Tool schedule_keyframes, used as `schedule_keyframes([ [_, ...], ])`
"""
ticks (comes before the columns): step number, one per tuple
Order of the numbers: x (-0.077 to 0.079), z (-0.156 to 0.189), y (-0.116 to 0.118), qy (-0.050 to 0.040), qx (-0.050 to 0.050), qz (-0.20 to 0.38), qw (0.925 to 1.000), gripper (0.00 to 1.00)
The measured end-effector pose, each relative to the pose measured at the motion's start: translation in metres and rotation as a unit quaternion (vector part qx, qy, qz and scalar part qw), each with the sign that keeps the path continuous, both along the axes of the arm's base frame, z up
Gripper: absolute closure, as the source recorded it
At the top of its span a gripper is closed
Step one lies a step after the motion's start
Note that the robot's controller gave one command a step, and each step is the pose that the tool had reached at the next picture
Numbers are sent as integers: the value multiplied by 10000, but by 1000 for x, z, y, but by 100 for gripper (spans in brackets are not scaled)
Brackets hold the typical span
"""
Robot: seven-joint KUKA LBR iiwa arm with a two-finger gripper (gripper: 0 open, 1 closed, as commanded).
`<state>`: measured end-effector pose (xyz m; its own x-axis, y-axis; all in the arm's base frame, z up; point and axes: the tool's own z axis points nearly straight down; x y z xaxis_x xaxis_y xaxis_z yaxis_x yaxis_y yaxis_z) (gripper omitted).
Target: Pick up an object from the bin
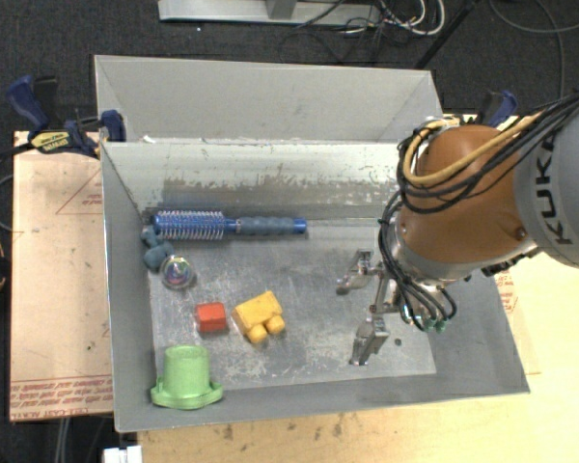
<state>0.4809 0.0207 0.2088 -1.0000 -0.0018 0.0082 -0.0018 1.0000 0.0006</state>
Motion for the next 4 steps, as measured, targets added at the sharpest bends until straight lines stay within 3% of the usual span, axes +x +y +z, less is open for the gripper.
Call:
schedule_keyframes([
  [1, 41, -137, 92, -63, -1, -776, 9970, 0],
  [2, 45, -108, 112, -63, 12, 1172, 9931, 0],
  [3, 61, -109, 113, -57, 15, 2945, 9556, 0],
  [4, 61, -133, 104, -110, 25, 4289, 9033, 0],
])
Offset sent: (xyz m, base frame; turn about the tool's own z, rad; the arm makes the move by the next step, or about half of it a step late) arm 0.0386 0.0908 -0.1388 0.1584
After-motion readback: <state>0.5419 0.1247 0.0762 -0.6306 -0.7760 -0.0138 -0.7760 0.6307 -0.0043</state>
